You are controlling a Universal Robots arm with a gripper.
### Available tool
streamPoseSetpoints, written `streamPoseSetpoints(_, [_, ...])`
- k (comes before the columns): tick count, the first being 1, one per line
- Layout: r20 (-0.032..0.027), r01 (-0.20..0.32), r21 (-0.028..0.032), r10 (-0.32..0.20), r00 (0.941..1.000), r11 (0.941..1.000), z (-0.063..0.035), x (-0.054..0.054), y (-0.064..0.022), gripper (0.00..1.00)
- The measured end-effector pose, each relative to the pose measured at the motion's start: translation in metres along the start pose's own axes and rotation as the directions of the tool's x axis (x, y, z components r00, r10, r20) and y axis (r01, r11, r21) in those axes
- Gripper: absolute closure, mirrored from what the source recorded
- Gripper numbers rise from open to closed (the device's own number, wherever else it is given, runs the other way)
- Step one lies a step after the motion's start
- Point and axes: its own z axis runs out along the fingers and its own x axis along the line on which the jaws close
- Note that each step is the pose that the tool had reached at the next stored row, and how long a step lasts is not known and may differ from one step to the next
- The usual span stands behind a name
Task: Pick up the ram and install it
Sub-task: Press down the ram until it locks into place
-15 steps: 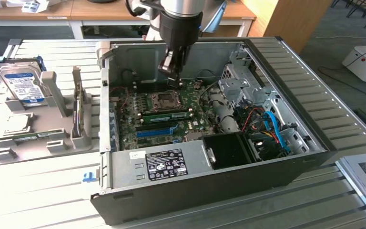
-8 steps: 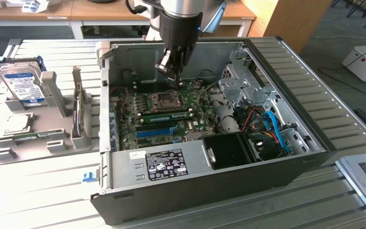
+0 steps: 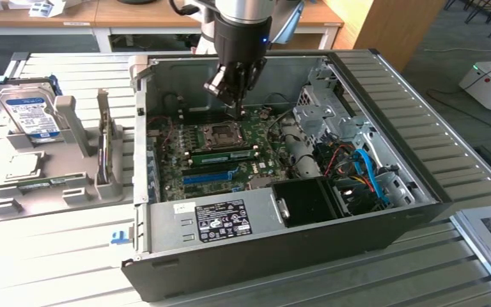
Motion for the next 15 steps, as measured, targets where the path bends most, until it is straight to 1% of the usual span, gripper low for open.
streamPoseSetpoints(2, [0.0004, -0.036, 0.0012, 0.036, 0.9994, 0.9994, 0.0001, 0.0000, 0.0000, 0.90])
streamPoseSetpoints(4, [0.0010, -0.072, 0.0022, 0.072, 0.9974, 0.9974, 0.0003, 0.0000, 0.0000, 0.90])
streamPoseSetpoints(8, [0.0021, -0.145, 0.0044, 0.145, 0.9894, 0.9894, 0.0007, 0.0000, 0.0000, 0.90])
streamPoseSetpoints(10, [0.0027, -0.180, 0.0055, 0.180, 0.9836, 0.9836, 0.0009, 0.0000, 0.0000, 0.90])
streamPoseSetpoints(12, [0.0034, -0.217, 0.0066, 0.217, 0.9762, 0.9762, 0.0011, 0.0000, 0.0000, 0.90])
streamPoseSetpoints(15, [0.0044, -0.269, 0.0080, 0.269, 0.9631, 0.9631, 0.0014, 0.0000, 0.0000, 0.90])
